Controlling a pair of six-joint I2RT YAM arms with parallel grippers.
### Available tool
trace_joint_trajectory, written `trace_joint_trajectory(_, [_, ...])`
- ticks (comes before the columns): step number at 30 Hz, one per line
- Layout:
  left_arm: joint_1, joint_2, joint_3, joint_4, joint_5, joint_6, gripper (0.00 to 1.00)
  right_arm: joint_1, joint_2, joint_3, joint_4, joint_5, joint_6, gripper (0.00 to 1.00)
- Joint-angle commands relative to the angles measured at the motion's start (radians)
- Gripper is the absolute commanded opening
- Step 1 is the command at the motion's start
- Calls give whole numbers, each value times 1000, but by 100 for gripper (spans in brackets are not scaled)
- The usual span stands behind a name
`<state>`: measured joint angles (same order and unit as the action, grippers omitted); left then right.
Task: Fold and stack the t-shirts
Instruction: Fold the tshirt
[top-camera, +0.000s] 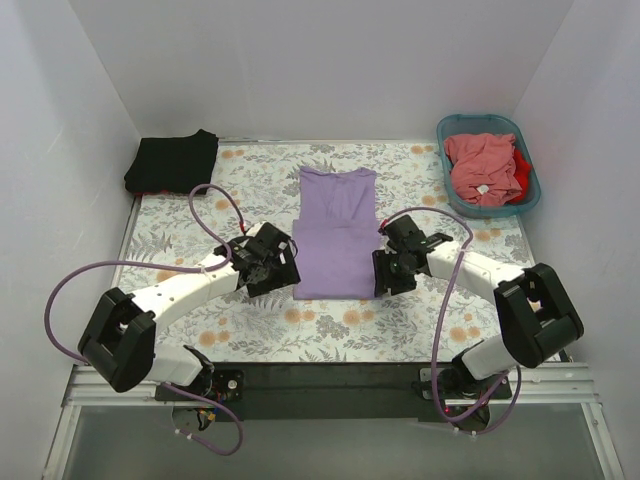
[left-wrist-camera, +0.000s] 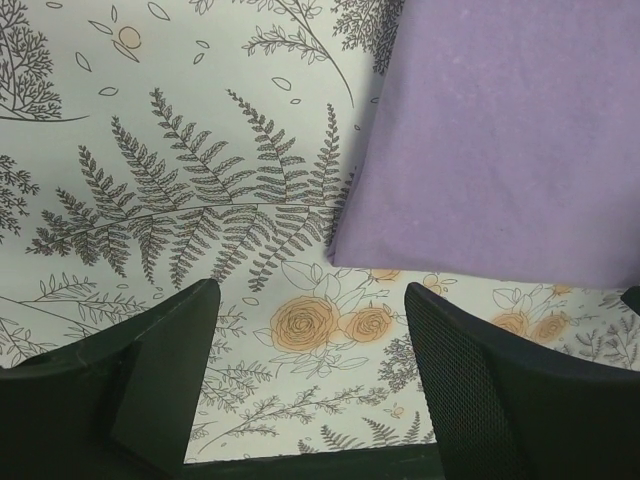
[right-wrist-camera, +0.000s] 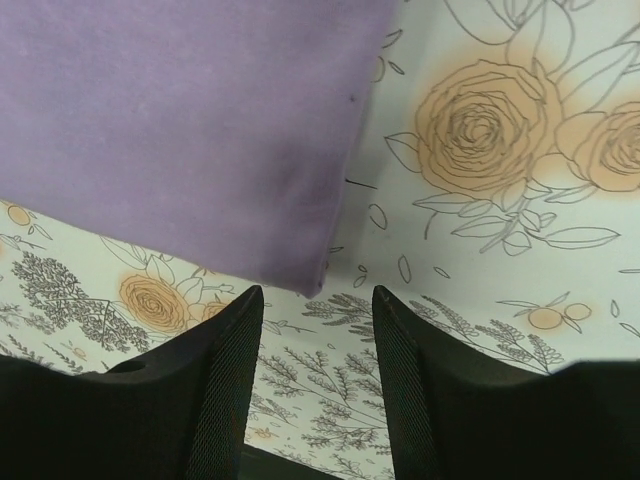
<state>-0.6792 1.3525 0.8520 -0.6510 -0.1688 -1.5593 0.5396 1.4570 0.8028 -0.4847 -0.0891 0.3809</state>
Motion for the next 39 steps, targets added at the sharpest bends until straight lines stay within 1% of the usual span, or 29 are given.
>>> trace_joint_trajectory(1, [-20,0,32,-12,-57,8,74,40,28,61,-12,37,35,54])
trace_joint_trajectory(9, [-36,13,35,-3,-77,16,75,60,80,76,-14,77,59,49])
trace_joint_trajectory(15, [-40,25,41,4,-55,41,74,69,132,87,-49,84,72,47])
trace_joint_trajectory(17, [-45,33,47,4,-46,44,74,80,155,91,-72,127,72,46])
trace_joint_trajectory(19, [-49,39,53,1,-37,53,74,89,167,93,-83,134,75,44])
trace_joint_trajectory(23, [-54,45,59,2,-14,61,74,109,172,95,-107,157,85,36])
trace_joint_trajectory(27, [-56,60,62,11,28,68,73,125,187,98,-117,161,84,30])
trace_joint_trajectory(28, [-57,63,61,14,32,70,73,126,196,98,-115,161,82,27])
trace_joint_trajectory(29, [-59,68,62,16,34,70,73,128,200,99,-115,163,84,20])
trace_joint_trajectory(31, [-62,82,67,17,34,71,73,131,206,98,-115,161,79,13])
trace_joint_trajectory(32, [-62,86,70,16,35,70,73,131,206,98,-114,161,78,6])
trace_joint_trajectory(33, [-62,91,73,11,37,68,73,131,206,98,-112,163,78,3])
trace_joint_trajectory(37, [-63,129,88,11,46,56,72,132,206,92,-104,158,70,1])
trace_joint_trajectory(39, [-65,146,94,11,43,57,68,132,204,88,-94,146,62,1])
